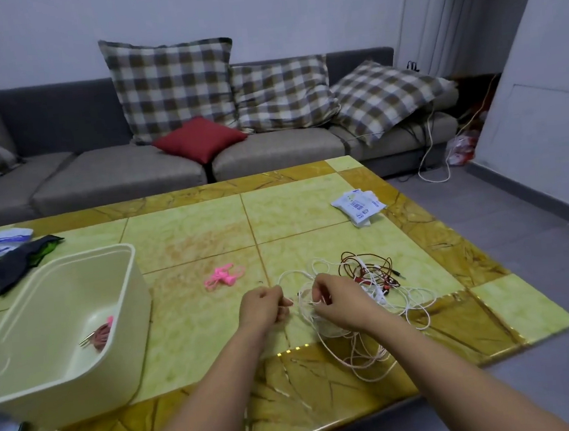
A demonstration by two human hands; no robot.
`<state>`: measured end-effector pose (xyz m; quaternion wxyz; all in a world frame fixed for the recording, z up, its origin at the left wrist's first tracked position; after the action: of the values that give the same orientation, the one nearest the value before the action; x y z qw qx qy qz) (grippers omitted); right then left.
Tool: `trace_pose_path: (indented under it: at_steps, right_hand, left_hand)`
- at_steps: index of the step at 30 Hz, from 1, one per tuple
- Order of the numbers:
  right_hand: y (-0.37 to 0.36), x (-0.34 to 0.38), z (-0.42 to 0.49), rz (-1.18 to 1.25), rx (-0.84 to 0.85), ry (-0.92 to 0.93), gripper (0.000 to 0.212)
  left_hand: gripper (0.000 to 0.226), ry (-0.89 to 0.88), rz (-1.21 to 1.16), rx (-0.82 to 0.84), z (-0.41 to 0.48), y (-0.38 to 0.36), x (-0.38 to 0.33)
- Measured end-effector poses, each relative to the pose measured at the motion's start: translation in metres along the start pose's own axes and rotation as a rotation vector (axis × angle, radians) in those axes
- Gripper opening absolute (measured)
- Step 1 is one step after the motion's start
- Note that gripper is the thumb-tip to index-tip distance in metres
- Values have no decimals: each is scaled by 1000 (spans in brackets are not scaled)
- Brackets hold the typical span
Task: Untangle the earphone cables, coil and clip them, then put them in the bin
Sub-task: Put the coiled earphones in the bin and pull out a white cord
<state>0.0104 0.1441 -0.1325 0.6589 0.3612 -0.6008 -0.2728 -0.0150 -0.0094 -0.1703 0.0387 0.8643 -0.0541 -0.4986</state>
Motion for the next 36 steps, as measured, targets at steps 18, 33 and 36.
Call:
trace_pose_path:
  at_steps: [18,33,36]
  right_hand:
    - [-57,68,11,436,360,92,31]
    - [-55,58,21,384,257,122,26]
    - [-57,60,24,265,221,169,24]
  left_hand:
    - [19,-245,-126,-11,-27,61,-52]
    - [59,-11,697,-540,-13,126,-10]
    - [36,-407,633,-288,-34,77,-34]
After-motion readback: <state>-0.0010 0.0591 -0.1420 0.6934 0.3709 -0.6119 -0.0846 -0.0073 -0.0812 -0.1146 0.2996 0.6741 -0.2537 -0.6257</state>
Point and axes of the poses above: each hand's wrist, its own z-axis towards the middle knuckle, its own y-axis out of the back of the hand, x = y × z, the point moved 10 cm from there along z, towards the middle knuckle, and after that the axes turned 9 degrees about y, right-handed, at the moved point
